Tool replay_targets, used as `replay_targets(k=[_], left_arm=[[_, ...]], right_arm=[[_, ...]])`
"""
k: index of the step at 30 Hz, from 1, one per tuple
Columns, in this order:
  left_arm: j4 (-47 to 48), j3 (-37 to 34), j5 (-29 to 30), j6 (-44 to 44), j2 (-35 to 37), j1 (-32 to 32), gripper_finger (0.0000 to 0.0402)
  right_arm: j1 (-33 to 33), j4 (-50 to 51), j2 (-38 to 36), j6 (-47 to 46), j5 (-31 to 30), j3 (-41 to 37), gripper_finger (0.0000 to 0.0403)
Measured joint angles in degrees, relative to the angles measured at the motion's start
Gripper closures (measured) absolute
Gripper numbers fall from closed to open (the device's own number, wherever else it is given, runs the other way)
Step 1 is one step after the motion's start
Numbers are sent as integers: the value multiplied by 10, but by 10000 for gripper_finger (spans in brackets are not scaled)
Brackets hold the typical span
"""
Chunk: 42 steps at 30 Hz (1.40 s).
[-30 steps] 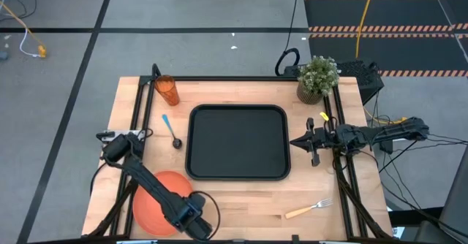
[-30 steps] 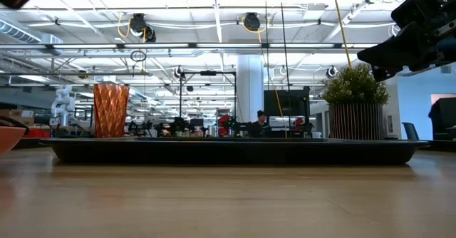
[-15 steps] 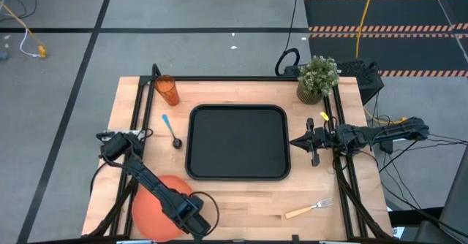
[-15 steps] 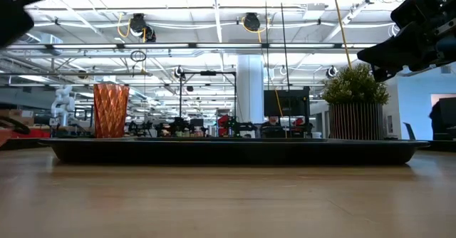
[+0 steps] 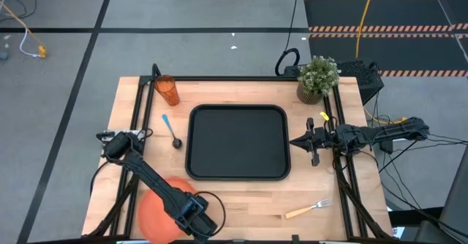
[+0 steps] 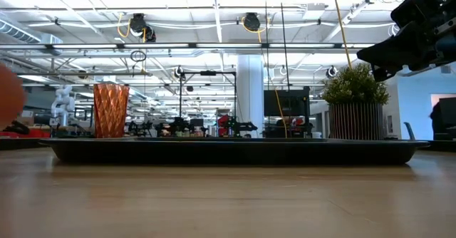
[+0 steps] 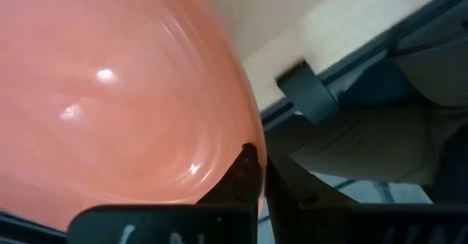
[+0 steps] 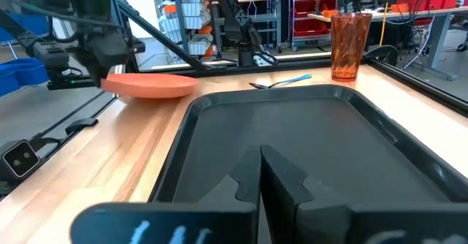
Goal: Pick and place plate/cup/fork/spoon on tray
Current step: Put the orange plate on the black serving tray
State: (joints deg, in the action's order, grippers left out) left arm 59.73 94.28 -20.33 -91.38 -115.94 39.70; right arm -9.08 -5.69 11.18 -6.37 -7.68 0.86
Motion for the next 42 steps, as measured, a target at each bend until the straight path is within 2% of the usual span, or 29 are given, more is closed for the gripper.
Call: replay_targets(k=[5,16,25,30,34,38,42], left_arm=[[78,15,48,51,0,-27,396],[88,15,79,145,0,-86,396],[105,19,135,251,0,-149,396],[175,70,152,307,0,-177,396],[228,131,190,345,0,-197,396],[227,164,223,382,0,-220,396],[225,162,235,417,0,-243,396]], right_arm=[[0,0,0,7,0,0,403],[0,2,0,9,0,0,403],[0,4,0,-1,0,0,403],[0,4,0,-2,0,0,403],[0,9,0,-2,0,0,403],[0,15,0,-2,0,0,403],[0,17,1,-4,0,0,403]])
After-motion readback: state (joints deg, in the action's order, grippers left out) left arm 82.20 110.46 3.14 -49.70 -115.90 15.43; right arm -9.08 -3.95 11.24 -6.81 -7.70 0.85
